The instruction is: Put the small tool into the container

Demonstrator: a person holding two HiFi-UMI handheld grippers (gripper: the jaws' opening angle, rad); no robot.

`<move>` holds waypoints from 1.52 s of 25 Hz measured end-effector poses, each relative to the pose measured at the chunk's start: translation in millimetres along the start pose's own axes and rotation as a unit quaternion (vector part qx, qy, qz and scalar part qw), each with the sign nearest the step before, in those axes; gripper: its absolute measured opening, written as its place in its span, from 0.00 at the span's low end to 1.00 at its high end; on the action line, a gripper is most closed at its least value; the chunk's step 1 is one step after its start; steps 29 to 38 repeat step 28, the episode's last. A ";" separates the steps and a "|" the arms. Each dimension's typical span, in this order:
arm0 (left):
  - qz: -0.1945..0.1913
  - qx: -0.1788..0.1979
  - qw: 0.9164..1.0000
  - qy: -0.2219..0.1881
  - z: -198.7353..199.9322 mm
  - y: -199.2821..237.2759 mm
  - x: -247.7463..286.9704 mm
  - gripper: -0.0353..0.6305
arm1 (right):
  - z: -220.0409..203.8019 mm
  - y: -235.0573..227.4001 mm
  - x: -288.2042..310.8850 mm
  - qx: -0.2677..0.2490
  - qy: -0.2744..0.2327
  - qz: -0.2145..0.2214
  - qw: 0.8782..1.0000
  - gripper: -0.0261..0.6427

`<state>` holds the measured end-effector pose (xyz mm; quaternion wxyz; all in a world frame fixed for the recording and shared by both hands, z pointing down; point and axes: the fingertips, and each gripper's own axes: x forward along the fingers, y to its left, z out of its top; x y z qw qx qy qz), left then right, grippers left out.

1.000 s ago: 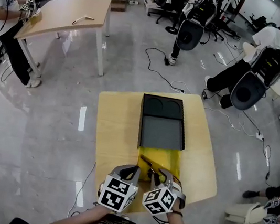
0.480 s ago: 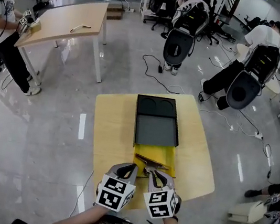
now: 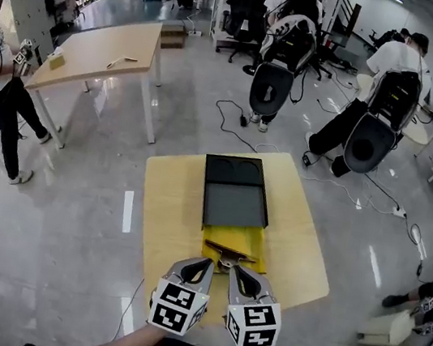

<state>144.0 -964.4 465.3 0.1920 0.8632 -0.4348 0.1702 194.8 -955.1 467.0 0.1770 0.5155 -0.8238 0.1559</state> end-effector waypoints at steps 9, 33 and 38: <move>-0.007 0.024 1.000 -0.013 -21.2 -102.7 -31.4 0.07 | -29.5 -6.9 -99.2 0.052 -0.033 0.024 0.998 0.05; -0.003 0.030 0.999 -0.020 -26.7 -109.9 -61.8 0.07 | -32.4 21.6 -116.8 0.042 -0.039 0.035 0.998 0.05; -0.003 0.030 0.999 -0.020 -26.7 -109.9 -61.8 0.07 | -32.4 21.6 -116.8 0.042 -0.039 0.035 0.998 0.05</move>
